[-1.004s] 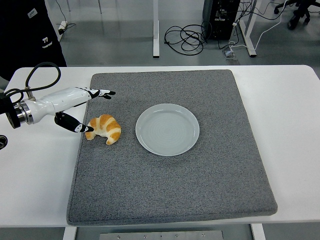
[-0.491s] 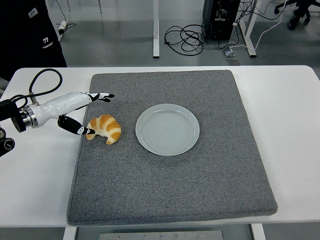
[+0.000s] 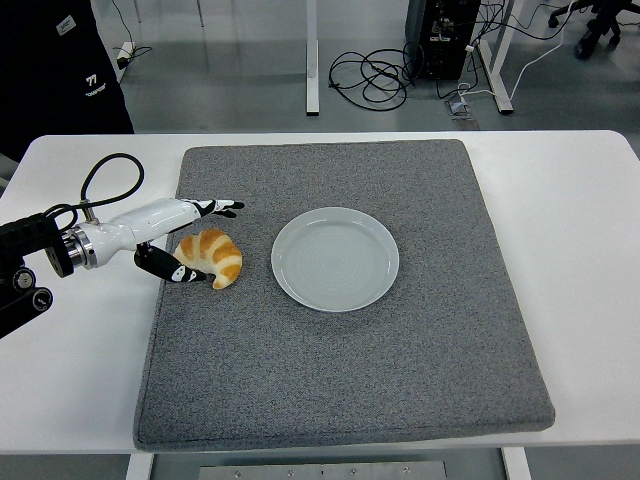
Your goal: Place the bread on the plate
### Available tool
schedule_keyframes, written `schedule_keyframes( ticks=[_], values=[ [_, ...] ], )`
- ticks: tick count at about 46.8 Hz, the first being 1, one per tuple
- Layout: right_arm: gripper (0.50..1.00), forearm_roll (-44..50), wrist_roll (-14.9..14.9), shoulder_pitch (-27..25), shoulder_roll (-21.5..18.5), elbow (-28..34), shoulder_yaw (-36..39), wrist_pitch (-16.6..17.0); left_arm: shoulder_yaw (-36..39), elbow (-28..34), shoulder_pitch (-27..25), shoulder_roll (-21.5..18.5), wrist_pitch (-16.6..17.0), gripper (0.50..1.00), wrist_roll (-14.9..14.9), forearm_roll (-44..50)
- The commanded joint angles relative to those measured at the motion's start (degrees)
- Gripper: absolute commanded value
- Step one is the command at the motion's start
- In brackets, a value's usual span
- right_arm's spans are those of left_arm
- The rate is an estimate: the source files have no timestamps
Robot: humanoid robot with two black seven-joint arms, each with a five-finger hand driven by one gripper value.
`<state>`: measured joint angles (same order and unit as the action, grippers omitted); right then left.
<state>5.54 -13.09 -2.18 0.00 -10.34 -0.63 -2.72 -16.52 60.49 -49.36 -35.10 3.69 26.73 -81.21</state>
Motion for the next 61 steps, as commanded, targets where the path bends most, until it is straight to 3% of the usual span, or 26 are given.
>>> schedule_keyframes(
  ticks=[1,39,43,57,61],
  values=[
    [1.0,0.0,0.0,-0.02,0.0,-0.03,0.01,0.0,-0.01,-0.64,0.05,0.56,0.0,0.899,0.08,-0.01],
    [1.0,0.0,0.0,0.07,0.0,0.32,0.01,-0.18,0.08,-6.09,0.93,4.95,0.96,0.89,0.17,1.23],
    [1.0,0.0,0.0,0.07,0.0,0.32,0.01,-0.18,0.08,-6.26,1.02,4.96,0.96,0.833,0.17,1.22],
    [1.0,0.0,0.0,0.07,0.0,0.32,0.01,-0.18,1.31,-6.61,0.41,4.87,0.88,0.506,0.78,2.9],
    [1.0,0.0,0.0,0.07,0.0,0.32,0.01,-0.18,1.22,-6.61,-0.3,4.69,0.88,0.5,1.49,2.9]
  ],
)
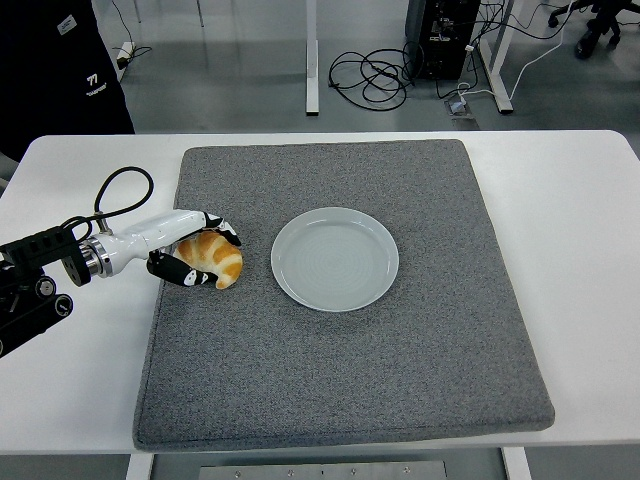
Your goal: Place the bread on the plate
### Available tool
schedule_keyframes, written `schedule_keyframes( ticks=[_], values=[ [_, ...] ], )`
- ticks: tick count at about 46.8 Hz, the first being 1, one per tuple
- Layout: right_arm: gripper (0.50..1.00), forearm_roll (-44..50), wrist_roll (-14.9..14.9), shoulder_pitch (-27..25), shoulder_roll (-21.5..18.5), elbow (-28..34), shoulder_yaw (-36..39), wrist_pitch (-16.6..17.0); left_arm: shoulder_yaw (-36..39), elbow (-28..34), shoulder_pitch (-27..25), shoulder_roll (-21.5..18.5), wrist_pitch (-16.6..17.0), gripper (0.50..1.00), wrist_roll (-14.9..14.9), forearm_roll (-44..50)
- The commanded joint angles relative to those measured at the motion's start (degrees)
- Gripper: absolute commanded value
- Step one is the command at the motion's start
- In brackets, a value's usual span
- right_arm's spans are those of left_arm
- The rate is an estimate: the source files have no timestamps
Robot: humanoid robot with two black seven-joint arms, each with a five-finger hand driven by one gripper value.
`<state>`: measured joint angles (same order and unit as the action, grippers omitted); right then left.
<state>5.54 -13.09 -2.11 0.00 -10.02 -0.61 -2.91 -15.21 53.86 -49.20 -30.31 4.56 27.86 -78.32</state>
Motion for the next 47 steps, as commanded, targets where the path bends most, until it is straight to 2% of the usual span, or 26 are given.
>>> schedule_keyframes(
  ticks=[1,13,32,47],
  values=[
    [1.0,0.0,0.0,0.0,0.0,-0.09,0.0,0.01,-0.17,0.01,-0.63,-0.1,0.01,0.5,0.35,0.09],
    [1.0,0.0,0.0,0.0,0.0,-0.27,0.09,0.01,0.0,0.01,-3.09,-0.54,-0.52,0.5,0.35,5.28],
    [1.0,0.0,0.0,0.0,0.0,-0.35,0.09,0.01,2.19,0.01,-3.53,-2.82,-2.19,0.5,0.0,5.37],
    [1.0,0.0,0.0,0.0,0.0,-0.35,0.09,0.09,5.98,0.19,-9.68,-5.29,-3.86,0.5,0.0,5.37]
  ],
)
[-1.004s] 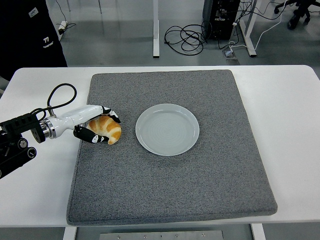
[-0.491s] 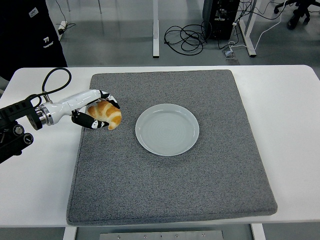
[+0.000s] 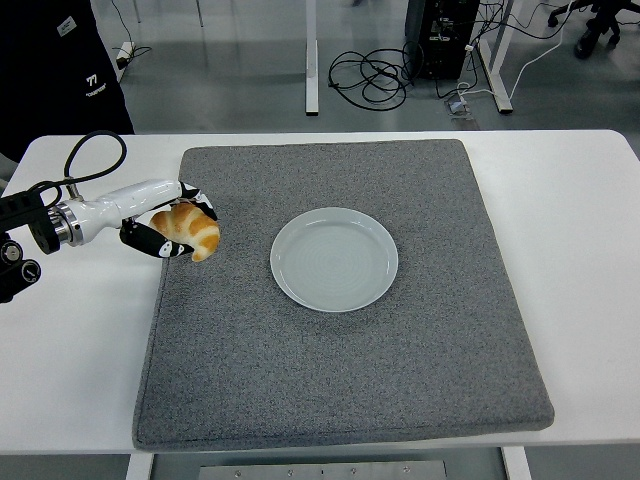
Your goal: Place the bread on the plate
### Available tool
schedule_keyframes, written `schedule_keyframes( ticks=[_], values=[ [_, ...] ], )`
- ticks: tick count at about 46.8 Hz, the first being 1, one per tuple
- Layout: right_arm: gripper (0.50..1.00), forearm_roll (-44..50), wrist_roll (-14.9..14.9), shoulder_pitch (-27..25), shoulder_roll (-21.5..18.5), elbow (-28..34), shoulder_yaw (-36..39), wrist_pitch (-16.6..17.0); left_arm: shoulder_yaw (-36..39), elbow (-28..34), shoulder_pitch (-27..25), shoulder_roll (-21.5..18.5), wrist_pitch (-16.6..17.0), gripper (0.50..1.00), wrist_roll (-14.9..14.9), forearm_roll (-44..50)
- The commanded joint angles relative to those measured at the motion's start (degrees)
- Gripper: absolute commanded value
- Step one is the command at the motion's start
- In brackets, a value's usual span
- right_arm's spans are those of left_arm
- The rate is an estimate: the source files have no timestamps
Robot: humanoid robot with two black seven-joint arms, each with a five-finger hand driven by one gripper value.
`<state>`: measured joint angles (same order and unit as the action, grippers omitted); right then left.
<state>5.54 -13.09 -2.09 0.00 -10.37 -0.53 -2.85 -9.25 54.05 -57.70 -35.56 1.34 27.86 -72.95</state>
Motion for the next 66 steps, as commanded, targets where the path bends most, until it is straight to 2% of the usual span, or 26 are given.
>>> schedule_keyframes(
  ticks=[1,6,18,26,35,52,66],
  values=[
    [1.0,0.0,-0.01,-0.02,0.0,0.0,0.01,0.04,0.02,0.01,-1.53,-0.03,-0.82,0.5,0.0,0.09],
    [1.0,0.0,-0.01,0.07,0.0,0.0,0.01,0.04,0.2,0.09,-4.08,0.23,-1.61,0.5,-0.35,0.0],
    [1.0,0.0,-0.01,-0.02,0.0,0.0,0.01,0.04,1.16,0.09,-12.87,0.58,-6.53,0.5,-1.49,-0.17],
    [1.0,0.0,-0.01,-0.02,0.0,0.0,0.09,0.04,5.64,0.01,-19.19,2.69,-6.62,0.5,-1.49,0.0],
    [1.0,0.0,-0.01,-0.02,0.0,0.0,0.09,0.04,6.26,0.01,-22.36,6.47,-6.62,0.5,-3.51,0.0],
    [1.0,0.0,-0.01,-0.02,0.0,0.0,0.01,0.04,6.35,-0.35,-21.49,17.01,-6.27,0.5,-5.62,-0.08],
    [1.0,0.0,-0.01,-0.2,0.0,0.09,0.01,0.04,6.97,-5.35,-17.62,22.64,-2.66,0.5,-5.89,-0.08]
  ],
)
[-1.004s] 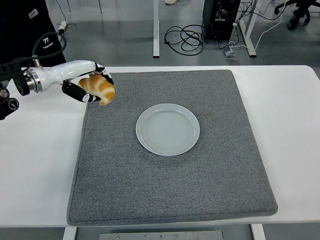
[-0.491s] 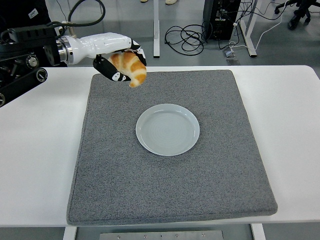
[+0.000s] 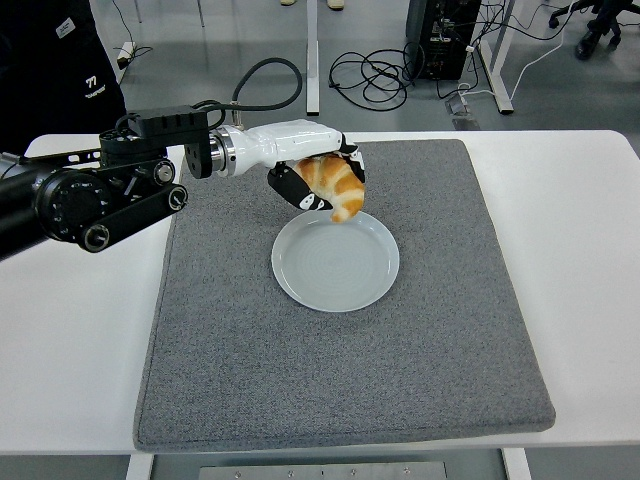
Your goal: Place the bread on the plate
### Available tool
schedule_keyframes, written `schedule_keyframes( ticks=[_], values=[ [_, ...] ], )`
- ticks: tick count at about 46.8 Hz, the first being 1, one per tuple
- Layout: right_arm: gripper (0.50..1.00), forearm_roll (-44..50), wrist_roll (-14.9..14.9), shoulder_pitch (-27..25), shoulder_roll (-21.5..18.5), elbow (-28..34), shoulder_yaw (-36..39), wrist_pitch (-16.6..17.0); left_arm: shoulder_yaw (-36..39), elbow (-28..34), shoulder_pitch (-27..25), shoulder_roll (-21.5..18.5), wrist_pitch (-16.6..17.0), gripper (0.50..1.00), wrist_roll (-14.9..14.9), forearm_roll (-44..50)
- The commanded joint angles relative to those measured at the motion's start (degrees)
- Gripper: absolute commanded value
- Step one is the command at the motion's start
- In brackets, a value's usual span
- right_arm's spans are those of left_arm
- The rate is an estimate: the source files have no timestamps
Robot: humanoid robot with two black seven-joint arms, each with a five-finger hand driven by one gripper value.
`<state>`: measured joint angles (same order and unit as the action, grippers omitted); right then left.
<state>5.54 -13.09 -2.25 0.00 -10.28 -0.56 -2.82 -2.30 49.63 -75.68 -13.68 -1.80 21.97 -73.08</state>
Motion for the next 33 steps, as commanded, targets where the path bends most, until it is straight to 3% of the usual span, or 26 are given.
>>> schedule_keyframes(
  ticks=[1,17,33],
  values=[
    [1.0,0.0,0.0,0.05,0.0,0.08,0.03,0.01,0.02,-1.19,0.53,1.02,0.57,0.5,0.01,0.04],
    [1.0,0.0,0.0,0.05,0.0,0.0,0.03,0.01,4.06,-4.36,3.7,4.97,5.84,0.5,0.09,0.22],
    [1.0,0.0,0.0,0.05,0.0,0.0,0.03,0.01,4.06,-4.36,7.48,6.65,7.69,0.5,0.09,0.21]
  ],
)
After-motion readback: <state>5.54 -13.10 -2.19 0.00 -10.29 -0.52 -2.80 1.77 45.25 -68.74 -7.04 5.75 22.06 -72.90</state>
